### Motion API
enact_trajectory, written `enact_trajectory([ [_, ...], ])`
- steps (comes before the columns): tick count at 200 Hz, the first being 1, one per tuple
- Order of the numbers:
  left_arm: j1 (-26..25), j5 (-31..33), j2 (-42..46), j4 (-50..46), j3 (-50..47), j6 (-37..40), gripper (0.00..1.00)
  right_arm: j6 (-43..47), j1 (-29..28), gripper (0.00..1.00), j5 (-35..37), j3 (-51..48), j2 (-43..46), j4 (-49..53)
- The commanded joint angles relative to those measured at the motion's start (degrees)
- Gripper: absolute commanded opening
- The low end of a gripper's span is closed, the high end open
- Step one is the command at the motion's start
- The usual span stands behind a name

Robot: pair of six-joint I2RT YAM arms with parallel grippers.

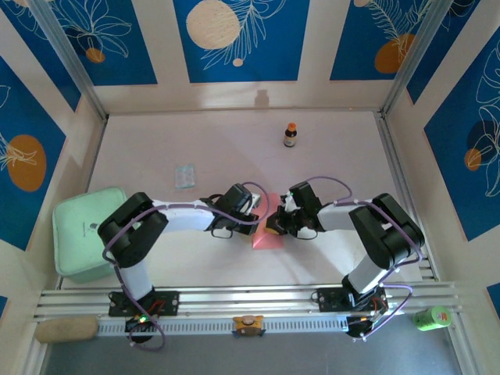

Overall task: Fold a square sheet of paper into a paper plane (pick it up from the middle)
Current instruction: Fold the triangle a second time at the center of the table.

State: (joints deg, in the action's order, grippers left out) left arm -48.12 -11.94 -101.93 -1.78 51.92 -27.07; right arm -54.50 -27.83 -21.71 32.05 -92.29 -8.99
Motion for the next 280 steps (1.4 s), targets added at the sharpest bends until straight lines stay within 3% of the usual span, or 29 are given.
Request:
enact_trajectory([
  [1, 0.4, -0.8, -2.1, -3.0, 0.5, 0.3, 0.0, 0.4, 1.2, 0.0, 0.0, 0.0, 3.6, 2.0],
  [81, 0.5, -1.1, -2.2, -3.3, 0.9, 0.3, 0.0, 2.6, 3.7, 0.0, 4.6, -1.1, -1.1, 4.6],
  [145, 0.4, -1.4, -1.9, -3.1, 0.5, -0.4, 0.0, 4.4, 6.1, 0.0, -0.5, 1.4, 2.5, 5.5],
  [220, 0.5, -1.5, -1.9, -2.8, 0.5, -0.7, 0.0, 5.4, 8.2, 0.0, 3.3, -0.8, -1.2, 5.5],
  [280, 0.4, -1.5, -1.5, -2.4, 0.3, -1.1, 0.0, 7.4, 8.2, 0.0, 2.0, 1.4, 6.5, 8.8],
])
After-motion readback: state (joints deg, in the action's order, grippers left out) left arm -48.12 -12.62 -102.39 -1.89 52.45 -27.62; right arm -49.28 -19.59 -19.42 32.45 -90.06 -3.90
